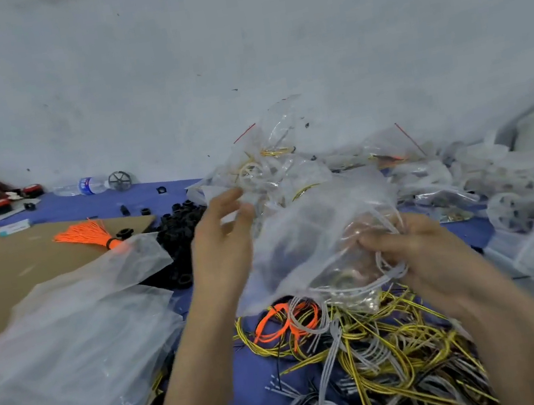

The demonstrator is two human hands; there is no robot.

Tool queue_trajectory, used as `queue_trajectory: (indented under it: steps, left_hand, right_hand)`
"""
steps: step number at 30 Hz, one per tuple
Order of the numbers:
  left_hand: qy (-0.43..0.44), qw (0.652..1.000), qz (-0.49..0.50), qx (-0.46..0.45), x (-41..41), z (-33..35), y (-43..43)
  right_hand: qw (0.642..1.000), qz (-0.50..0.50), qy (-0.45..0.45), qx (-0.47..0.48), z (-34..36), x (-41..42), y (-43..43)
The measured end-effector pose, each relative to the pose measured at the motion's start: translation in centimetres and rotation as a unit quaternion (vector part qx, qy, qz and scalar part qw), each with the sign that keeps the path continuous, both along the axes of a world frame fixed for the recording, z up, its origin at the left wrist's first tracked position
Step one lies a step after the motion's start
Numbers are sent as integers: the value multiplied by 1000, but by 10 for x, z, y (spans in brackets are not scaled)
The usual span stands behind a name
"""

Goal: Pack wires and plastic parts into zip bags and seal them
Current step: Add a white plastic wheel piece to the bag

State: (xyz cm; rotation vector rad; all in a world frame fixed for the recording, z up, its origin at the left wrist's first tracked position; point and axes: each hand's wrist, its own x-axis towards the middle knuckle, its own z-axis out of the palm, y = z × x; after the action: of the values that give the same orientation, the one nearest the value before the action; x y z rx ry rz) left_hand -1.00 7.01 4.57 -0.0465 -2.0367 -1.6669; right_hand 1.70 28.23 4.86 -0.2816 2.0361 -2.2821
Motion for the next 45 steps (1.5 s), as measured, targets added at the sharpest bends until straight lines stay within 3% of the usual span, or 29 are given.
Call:
queue_trajectory:
  steps: [3,6,11,17,23,27,31,35,40,45]
  left_hand:
    - [-179,983,-34,-8,-18,-25,-19]
    - [-371,914,-130,99,-23,-47,-4]
    - [-362,904,-206,101,-24,-57,3]
    - [-361,857,-355,94,-16,-49,6]
    - [-327,819,-417,221,-12,-48,31]
    - [-268,838,-373,295,-14,-41,26]
    - [-191,905,-218,311,-20,-30,0]
    - [-121,940,-116,298,-26,-25,-31]
    - [2,949,3,316,-15,-10,-43]
    - [28,946,61,319,-9,-3,-51]
  right_hand:
    - [997,3,-22,-73,3,-1,21]
    - [989,23,-34,-141,4,-2,31]
    - [978,12,-29,-207,5,-2,33]
    - [965,46,-5,-258,5,-4,30]
    - [968,75,22,-238,4,-3,32]
    - [966,63,26,-249,5,-4,35]
    - [987,-12,-7,-157,3,-9,41]
    - [993,-81,-49,-67,-8,-15,45]
    - [990,-86,-104,34,-16,-18,45]
    - [984,-40,-160,62,-16,-20,28]
